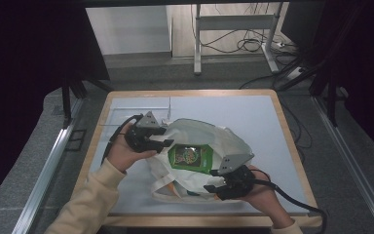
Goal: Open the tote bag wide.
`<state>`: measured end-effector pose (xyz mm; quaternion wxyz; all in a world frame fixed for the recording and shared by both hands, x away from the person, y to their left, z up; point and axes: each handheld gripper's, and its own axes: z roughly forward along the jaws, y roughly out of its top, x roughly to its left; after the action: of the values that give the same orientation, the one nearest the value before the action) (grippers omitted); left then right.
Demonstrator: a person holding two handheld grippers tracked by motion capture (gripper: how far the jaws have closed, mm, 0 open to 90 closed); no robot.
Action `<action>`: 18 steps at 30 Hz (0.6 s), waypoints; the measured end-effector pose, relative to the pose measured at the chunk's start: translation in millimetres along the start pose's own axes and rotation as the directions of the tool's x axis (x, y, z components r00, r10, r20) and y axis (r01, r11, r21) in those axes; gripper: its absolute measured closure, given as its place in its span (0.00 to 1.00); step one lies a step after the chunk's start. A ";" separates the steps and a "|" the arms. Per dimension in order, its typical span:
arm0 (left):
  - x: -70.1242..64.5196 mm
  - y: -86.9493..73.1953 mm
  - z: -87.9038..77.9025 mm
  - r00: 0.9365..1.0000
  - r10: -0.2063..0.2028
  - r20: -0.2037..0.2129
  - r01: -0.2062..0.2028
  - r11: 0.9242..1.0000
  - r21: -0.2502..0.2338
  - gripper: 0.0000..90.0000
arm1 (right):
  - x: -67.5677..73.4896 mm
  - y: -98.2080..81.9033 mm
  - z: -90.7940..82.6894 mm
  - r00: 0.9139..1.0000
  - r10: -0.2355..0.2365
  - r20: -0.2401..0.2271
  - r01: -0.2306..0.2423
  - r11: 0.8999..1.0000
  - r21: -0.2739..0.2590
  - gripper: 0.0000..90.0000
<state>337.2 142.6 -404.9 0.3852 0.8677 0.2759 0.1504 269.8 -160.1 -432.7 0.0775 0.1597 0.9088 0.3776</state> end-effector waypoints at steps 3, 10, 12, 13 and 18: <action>-2.7 -3.8 3.5 1.000 -0.002 0.012 0.002 1.000 0.009 0.62 | -3.5 1.3 -4.8 0.999 0.021 0.027 -0.021 1.000 -0.015 0.65; -9.6 -7.6 6.1 0.999 0.020 0.045 -0.022 0.999 0.046 0.76 | -9.5 9.4 -11.4 0.997 0.029 0.069 -0.029 1.000 -0.001 0.85; -11.5 -8.5 6.0 0.998 0.023 0.056 -0.027 0.997 0.068 0.82 | -12.0 12.1 -12.0 0.996 0.033 0.077 -0.034 0.999 0.006 0.88; -12.7 -8.8 6.6 0.998 0.017 0.061 -0.021 0.997 0.070 0.85 | -13.9 13.6 -12.2 0.996 0.034 0.081 -0.035 0.999 0.012 0.90; -17.2 -4.3 14.1 0.994 0.062 0.088 -0.075 0.984 0.160 1.00 | -29.8 23.1 -15.1 0.991 0.049 0.123 -0.054 0.998 0.033 0.95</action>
<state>328.5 126.5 -418.2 0.3184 0.9108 0.2411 0.1044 299.1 -165.1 -405.0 0.1201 0.2072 0.9047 0.3523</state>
